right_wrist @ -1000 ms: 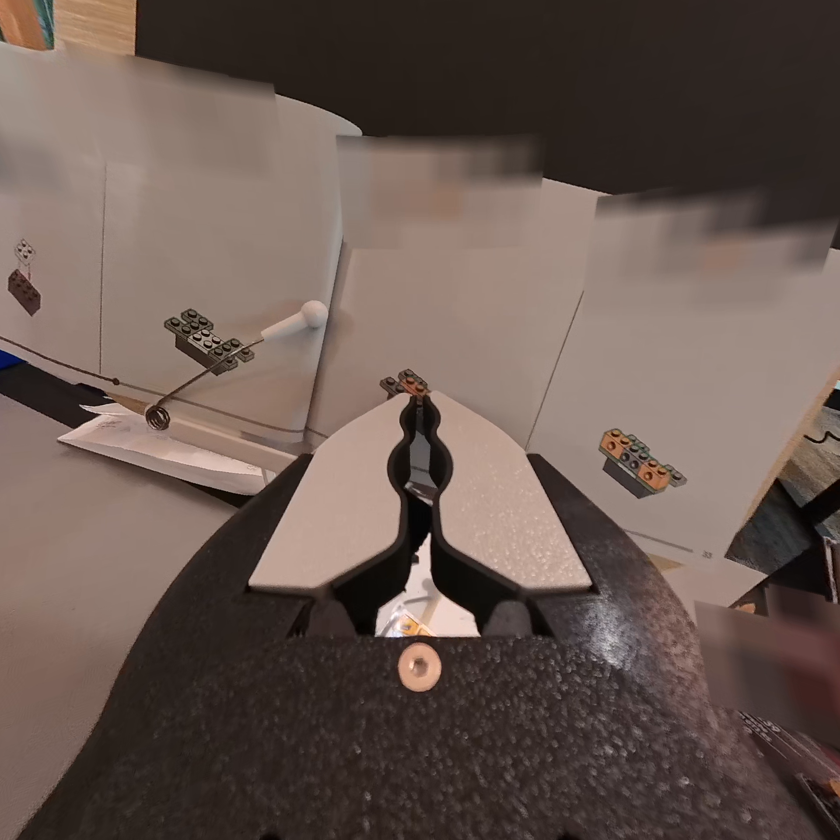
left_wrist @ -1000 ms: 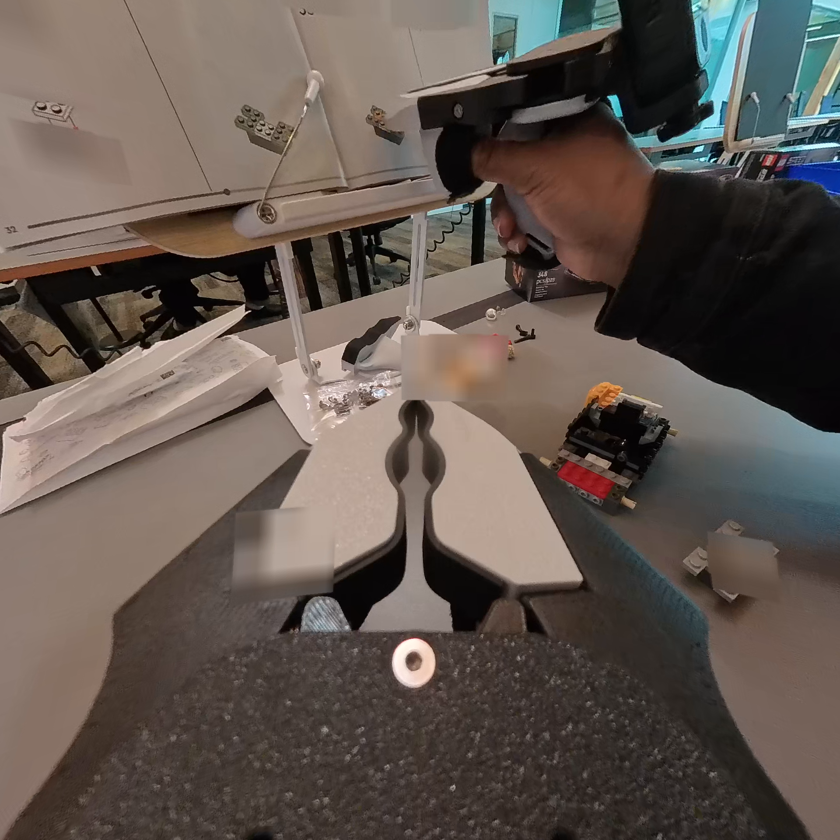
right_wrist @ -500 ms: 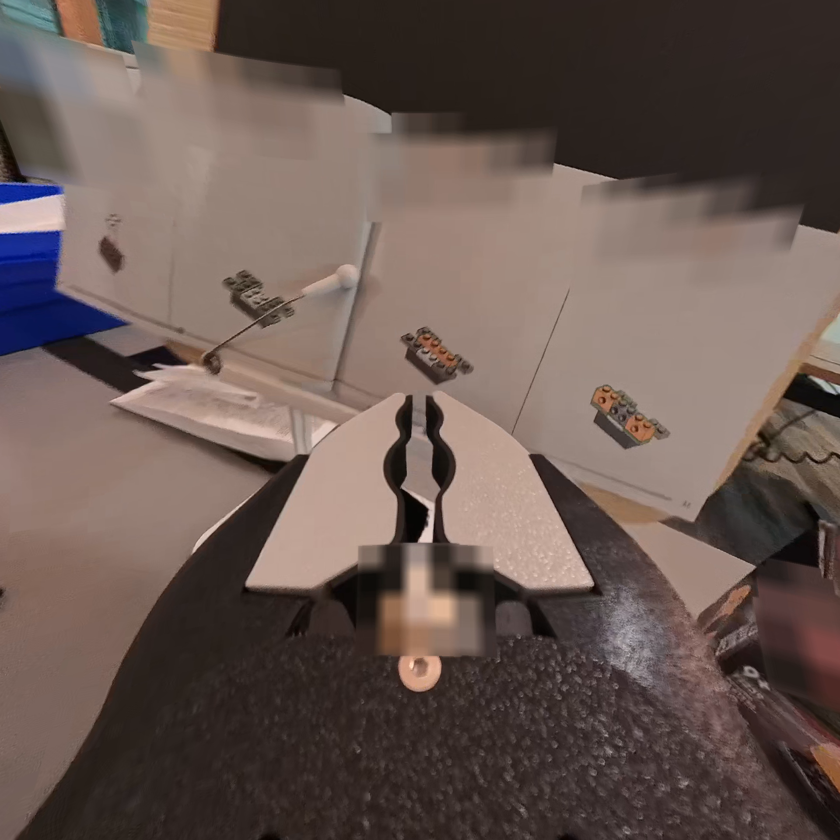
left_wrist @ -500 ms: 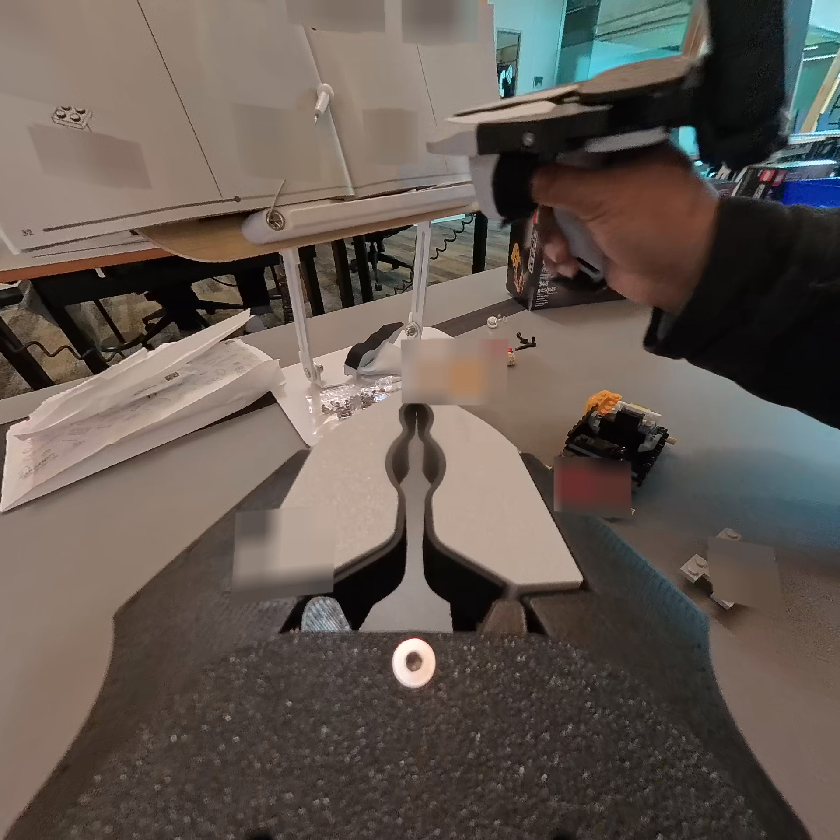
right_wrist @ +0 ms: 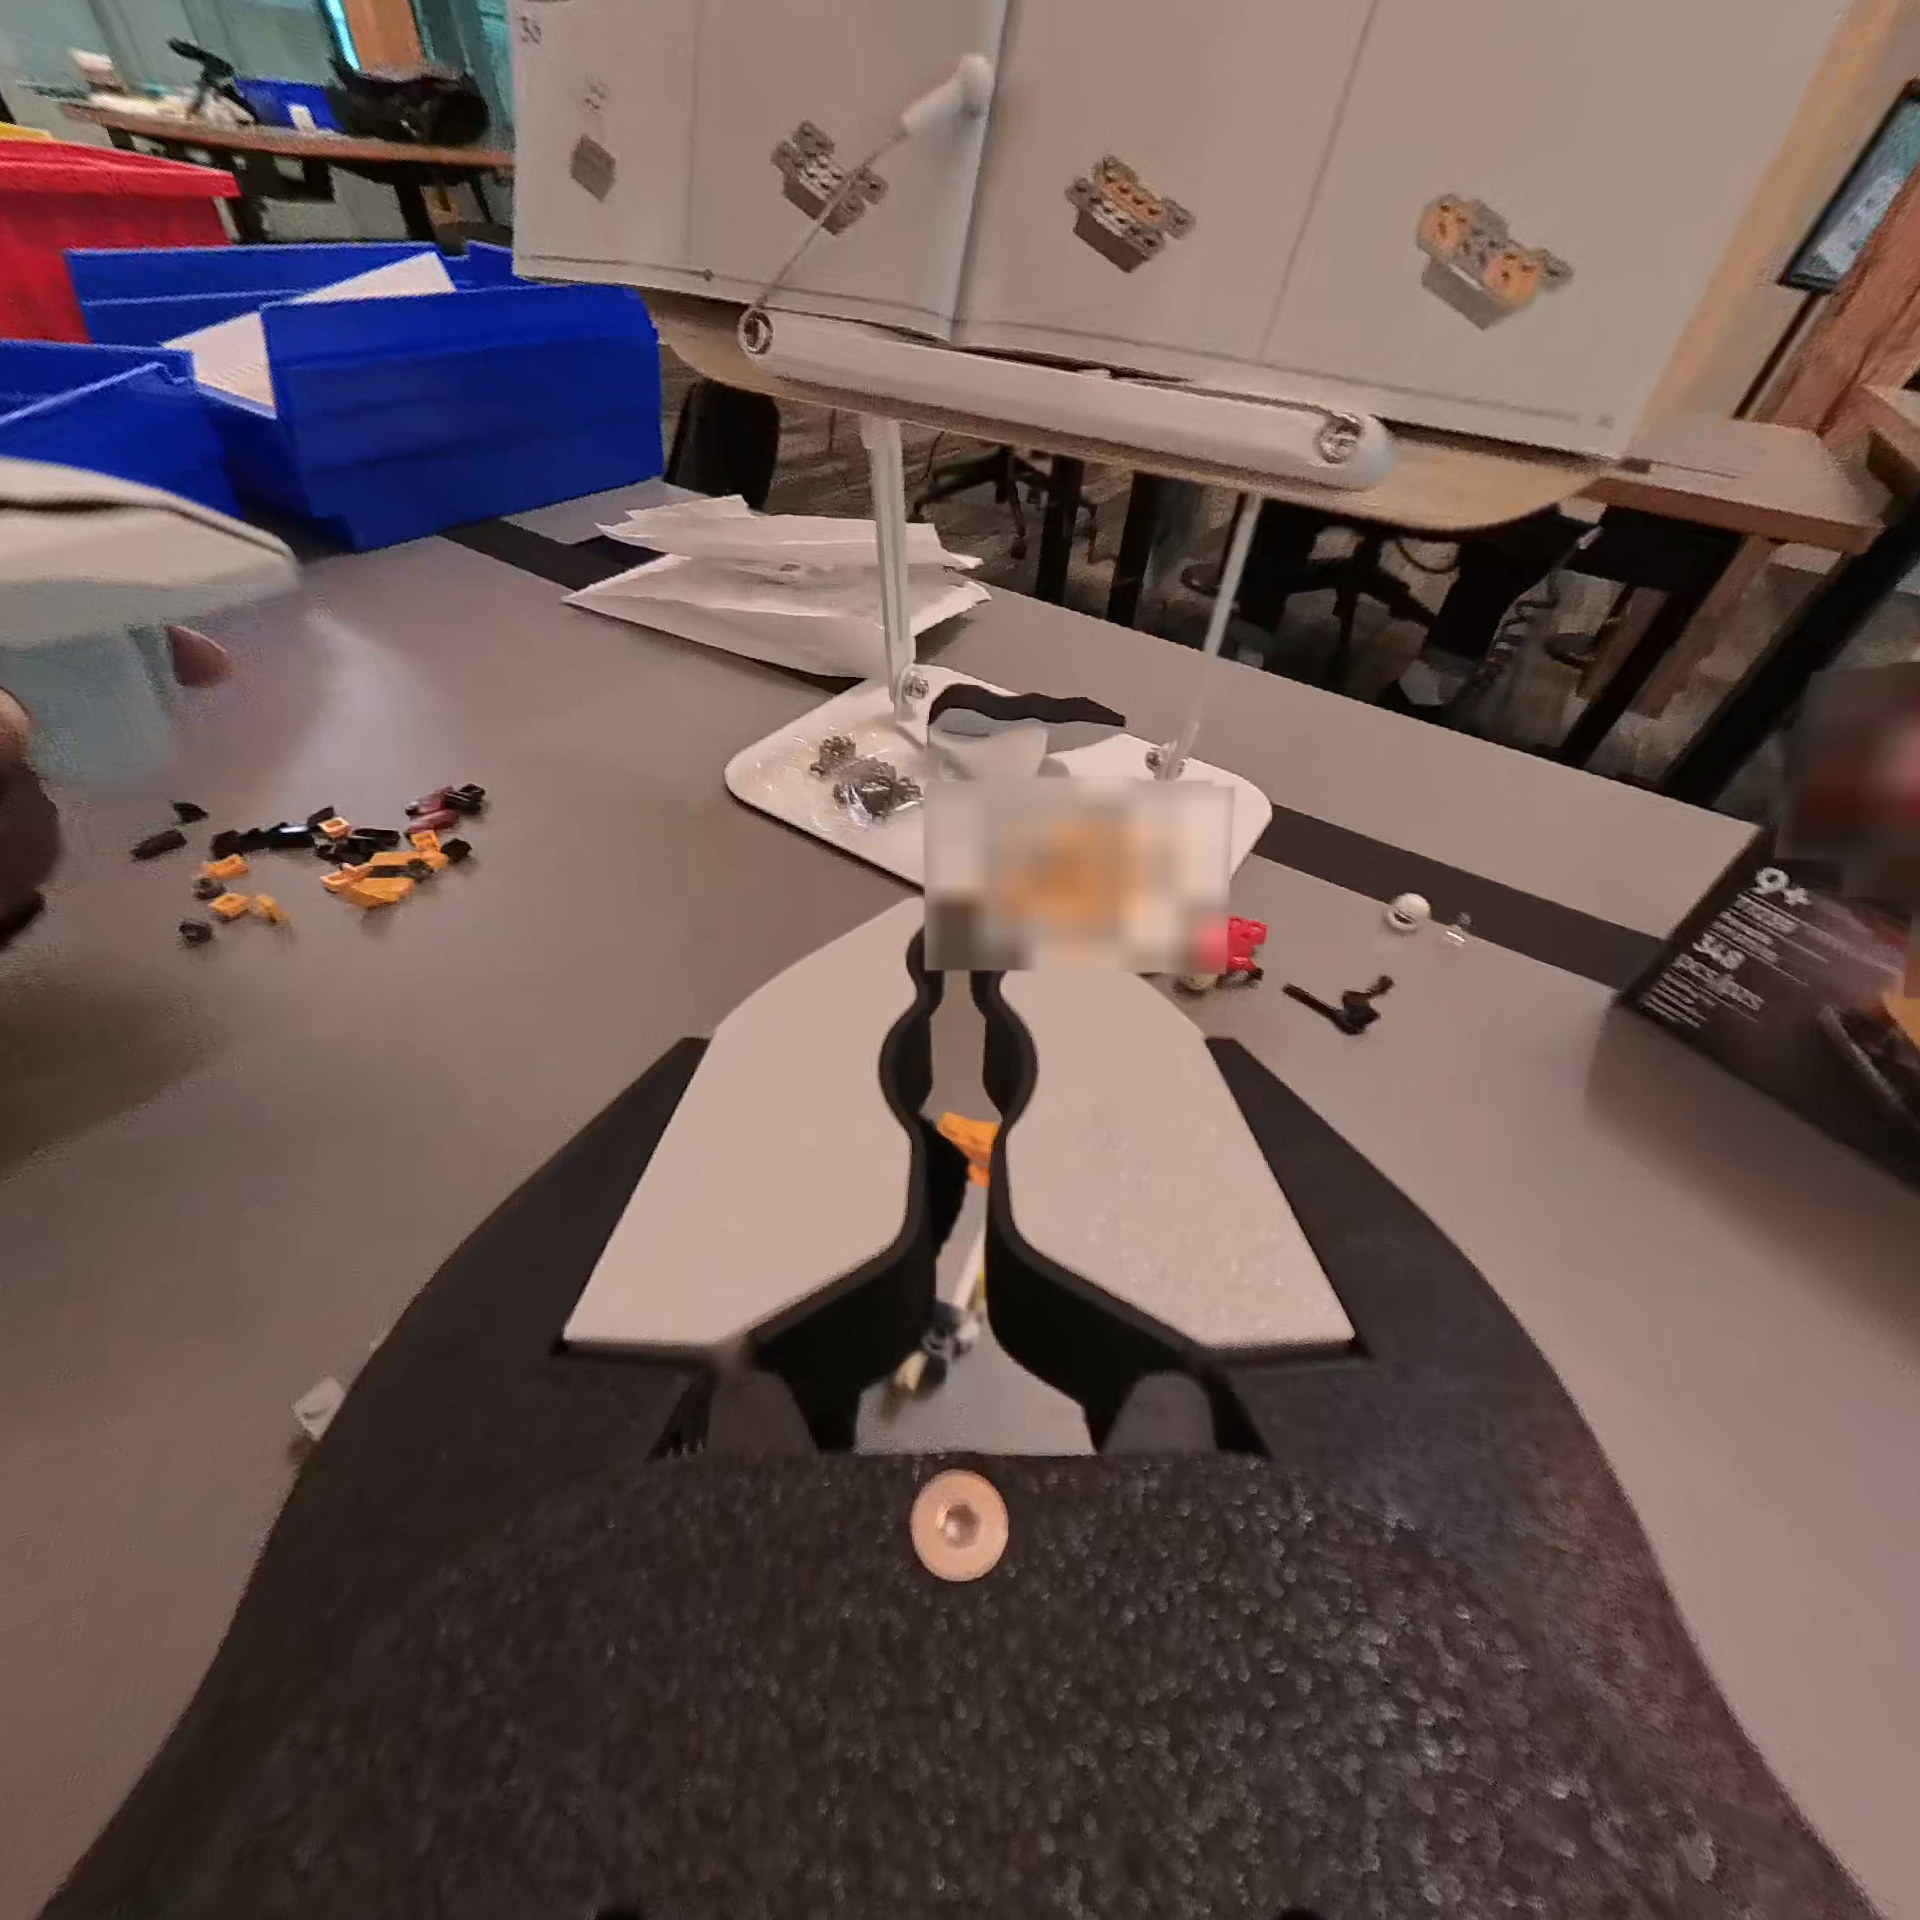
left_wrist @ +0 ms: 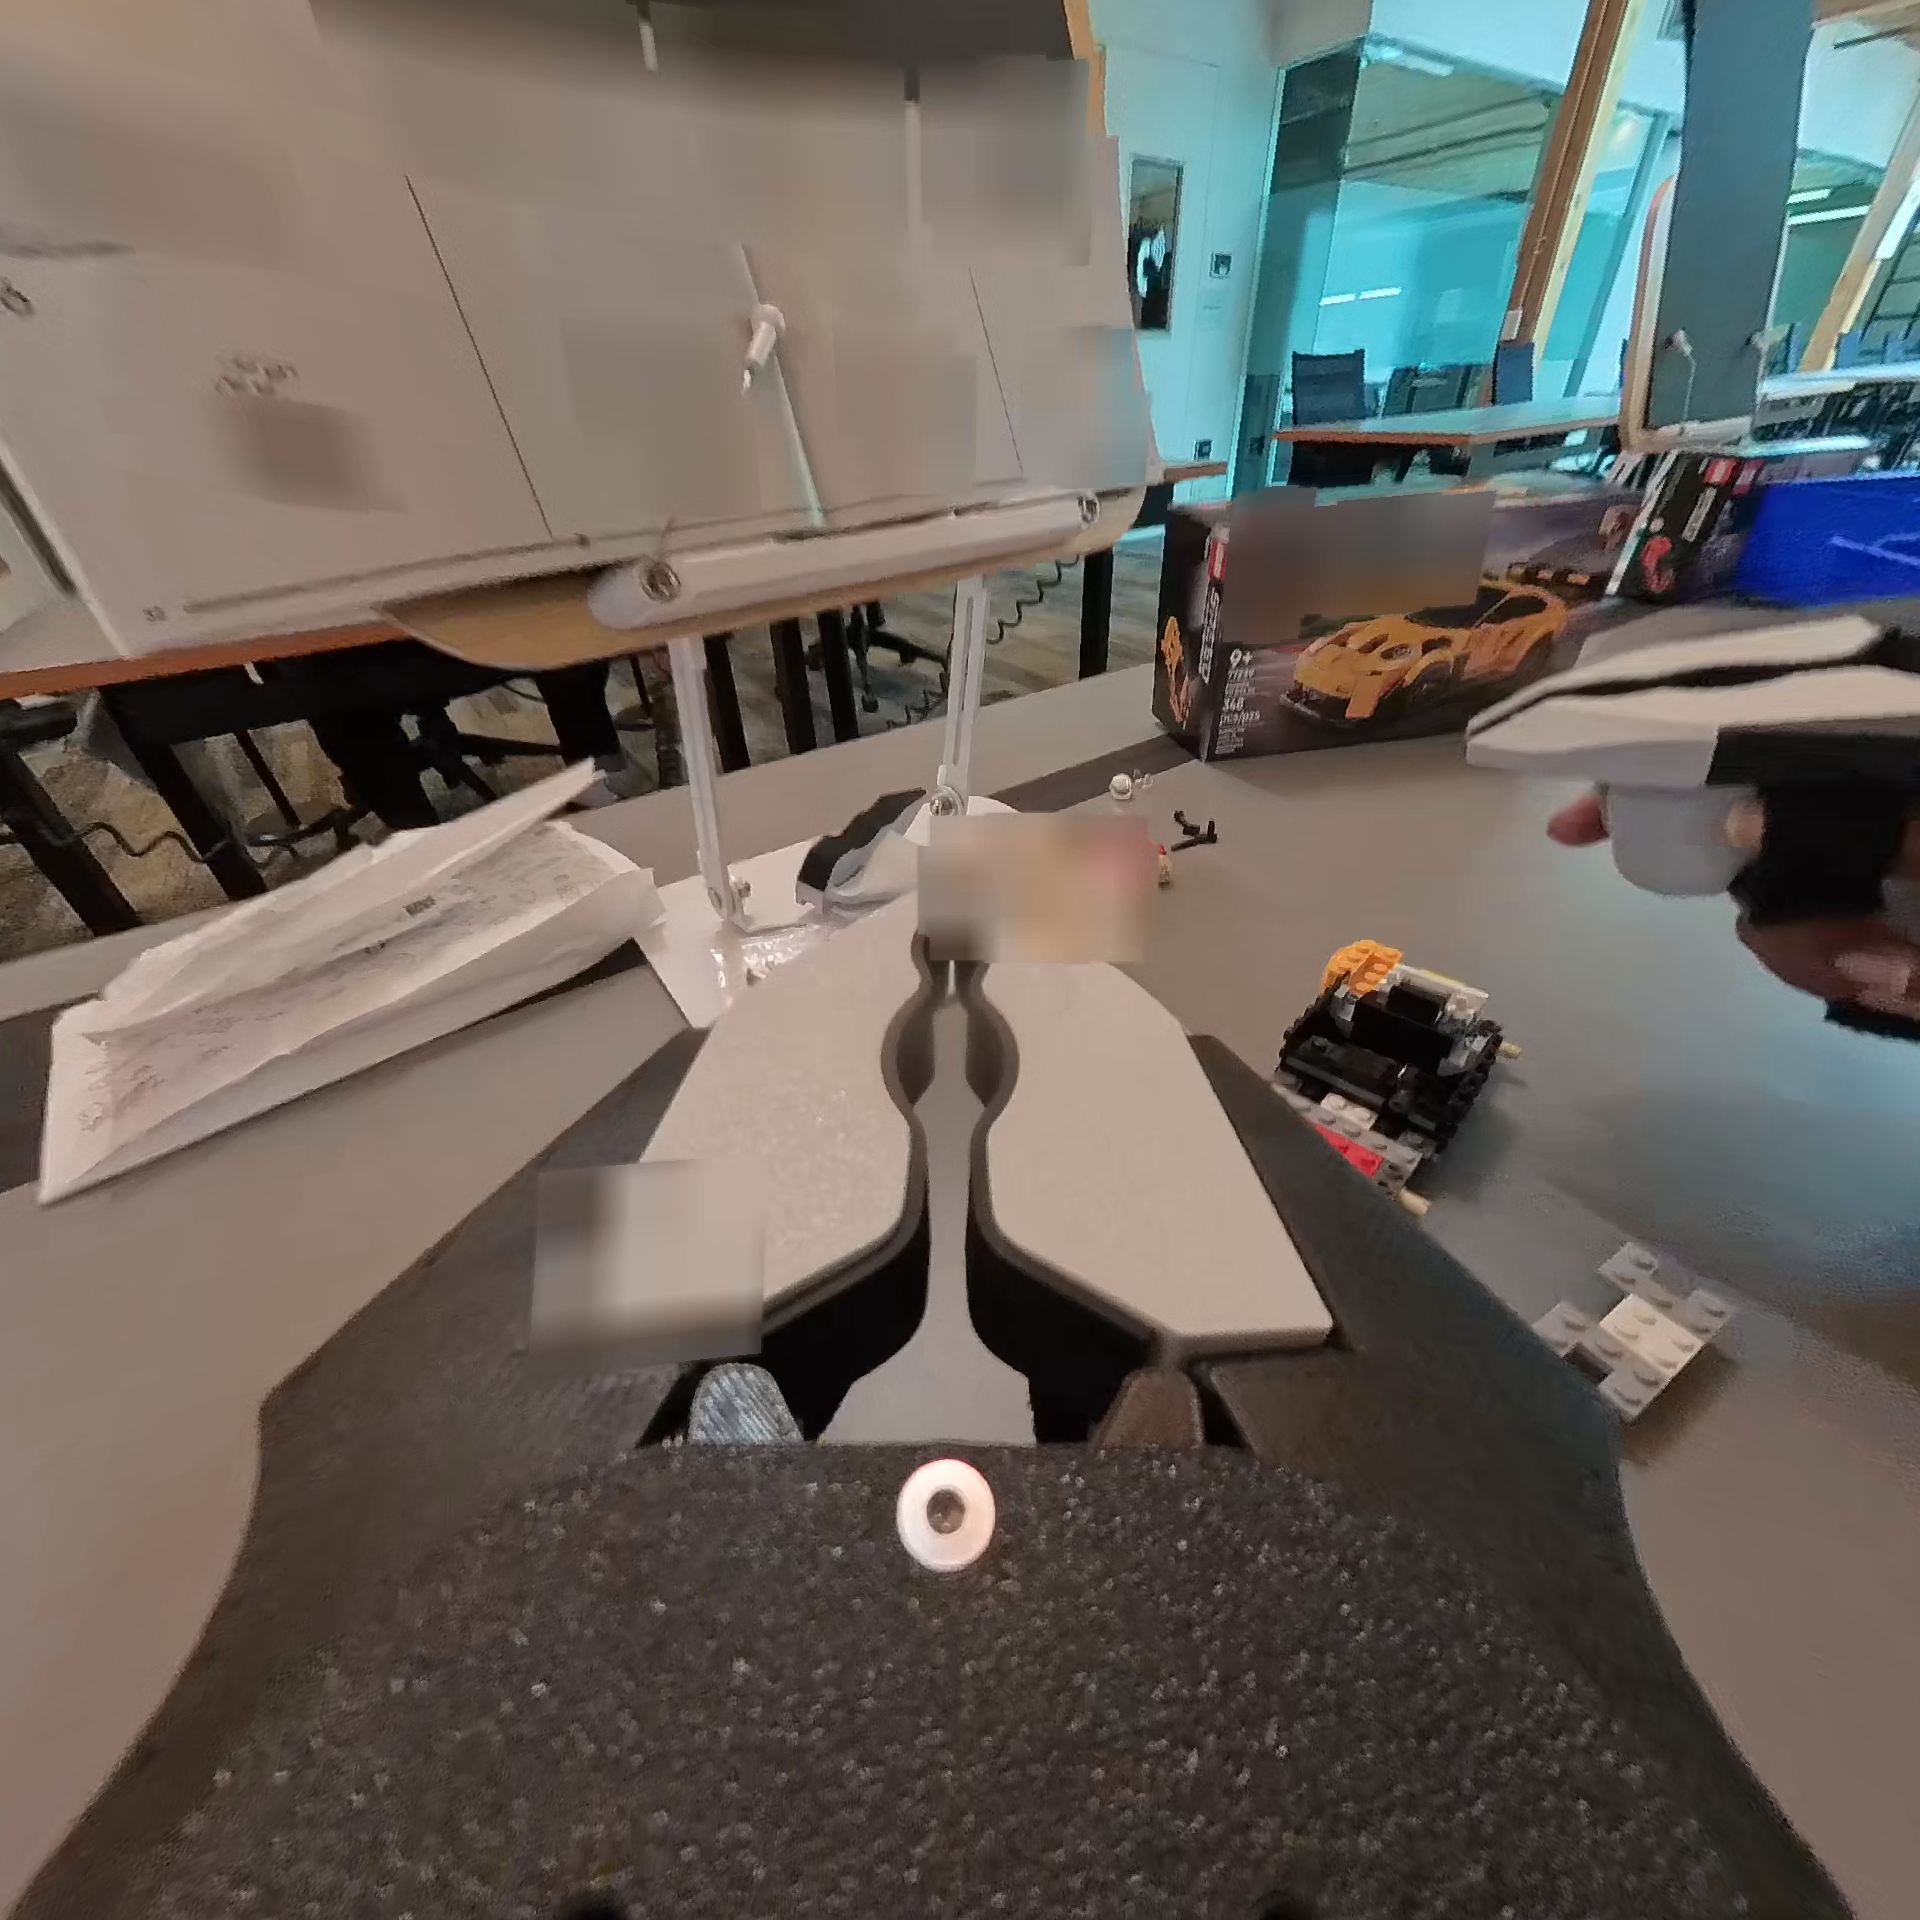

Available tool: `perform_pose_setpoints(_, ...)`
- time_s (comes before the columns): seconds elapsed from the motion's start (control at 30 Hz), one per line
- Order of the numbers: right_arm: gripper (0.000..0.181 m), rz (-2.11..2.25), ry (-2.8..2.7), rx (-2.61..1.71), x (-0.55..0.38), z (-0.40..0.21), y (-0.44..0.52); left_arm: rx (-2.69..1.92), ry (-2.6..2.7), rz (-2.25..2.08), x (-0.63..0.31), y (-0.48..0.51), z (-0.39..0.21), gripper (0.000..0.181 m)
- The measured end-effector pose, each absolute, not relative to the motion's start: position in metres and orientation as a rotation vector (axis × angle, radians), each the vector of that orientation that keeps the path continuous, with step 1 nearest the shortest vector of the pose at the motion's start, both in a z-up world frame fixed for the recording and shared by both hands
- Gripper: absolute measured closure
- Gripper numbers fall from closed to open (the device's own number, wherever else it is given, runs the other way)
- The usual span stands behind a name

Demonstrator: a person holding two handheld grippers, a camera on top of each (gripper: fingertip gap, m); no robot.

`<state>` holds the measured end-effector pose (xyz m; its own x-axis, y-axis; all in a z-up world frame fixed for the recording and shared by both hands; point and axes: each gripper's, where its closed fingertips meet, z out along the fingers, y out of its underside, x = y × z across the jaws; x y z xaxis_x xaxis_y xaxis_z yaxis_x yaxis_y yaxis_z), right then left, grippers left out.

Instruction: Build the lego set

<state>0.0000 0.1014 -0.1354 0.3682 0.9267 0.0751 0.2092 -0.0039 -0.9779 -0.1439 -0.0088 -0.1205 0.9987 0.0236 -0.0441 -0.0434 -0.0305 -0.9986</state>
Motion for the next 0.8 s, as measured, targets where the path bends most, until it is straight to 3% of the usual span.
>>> perform_pose_setpoints(0.17,0.181,0.775,-1.026,-1.514,0.014,-0.135,0.120,-1.526,-0.031,0.117,-0.174,-0.047,-0.070,0.181)
perform_pose_setpoints(0.37,0.181,0.809,-1.029,-1.536,0.017,-0.138,0.123,-1.704,-0.270,0.451,-0.317,-0.165,-0.045,0.178)
perform_pose_setpoints(0.53,0.181,0.836,-1.062,-1.542,0.012,-0.143,0.116,-2.246,-0.320,0.262,-0.389,-0.224,-0.102,0.170)
perform_pose_setpoints(0.8,0.181,0.846,-1.114,-1.547,0.007,-0.151,0.109,-3.044,-0.190,-0.040,-0.377,-0.286,-0.233,0.166)
